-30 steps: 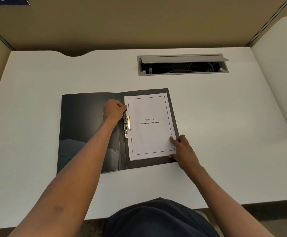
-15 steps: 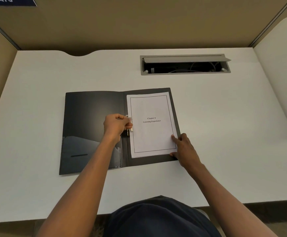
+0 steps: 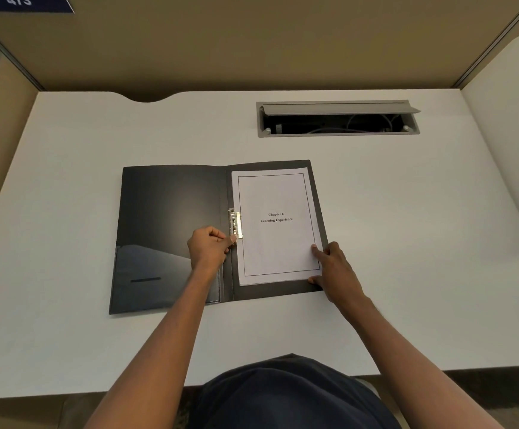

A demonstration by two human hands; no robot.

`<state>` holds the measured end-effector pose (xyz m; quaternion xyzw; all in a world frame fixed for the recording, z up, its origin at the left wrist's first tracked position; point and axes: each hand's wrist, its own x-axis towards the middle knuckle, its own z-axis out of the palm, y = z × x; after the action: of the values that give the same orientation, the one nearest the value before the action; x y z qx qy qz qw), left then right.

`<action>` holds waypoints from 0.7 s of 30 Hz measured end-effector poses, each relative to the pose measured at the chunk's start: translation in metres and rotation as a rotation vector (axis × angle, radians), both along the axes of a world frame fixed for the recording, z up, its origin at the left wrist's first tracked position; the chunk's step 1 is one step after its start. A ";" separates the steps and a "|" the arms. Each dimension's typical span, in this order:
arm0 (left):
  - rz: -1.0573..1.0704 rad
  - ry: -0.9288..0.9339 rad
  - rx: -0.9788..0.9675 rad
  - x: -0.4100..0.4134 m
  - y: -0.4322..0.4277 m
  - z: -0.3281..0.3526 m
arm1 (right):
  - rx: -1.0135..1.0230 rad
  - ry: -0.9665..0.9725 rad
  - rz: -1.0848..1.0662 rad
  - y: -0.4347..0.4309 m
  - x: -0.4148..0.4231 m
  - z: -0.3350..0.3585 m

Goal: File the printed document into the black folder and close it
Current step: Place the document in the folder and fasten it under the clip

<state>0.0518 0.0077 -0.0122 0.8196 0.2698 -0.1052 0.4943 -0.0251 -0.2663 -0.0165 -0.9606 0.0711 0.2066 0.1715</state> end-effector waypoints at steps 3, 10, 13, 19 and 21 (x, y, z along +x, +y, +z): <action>-0.029 -0.013 0.065 -0.003 -0.004 -0.003 | -0.002 0.000 0.004 0.000 0.000 0.000; -0.053 0.009 0.136 -0.003 -0.008 -0.004 | 0.000 0.004 0.003 0.001 0.001 0.000; -0.064 0.015 0.165 -0.003 -0.009 -0.004 | -0.010 0.003 0.007 0.001 0.000 0.001; -0.092 -0.002 0.179 -0.004 -0.009 -0.005 | -0.001 -0.002 0.000 0.001 -0.001 0.002; -0.103 0.009 0.170 -0.003 -0.007 -0.002 | 0.006 -0.006 -0.003 0.001 -0.001 0.002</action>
<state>0.0489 0.0010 -0.0147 0.8709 0.2374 -0.1107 0.4159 -0.0262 -0.2656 -0.0148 -0.9607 0.0714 0.2035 0.1749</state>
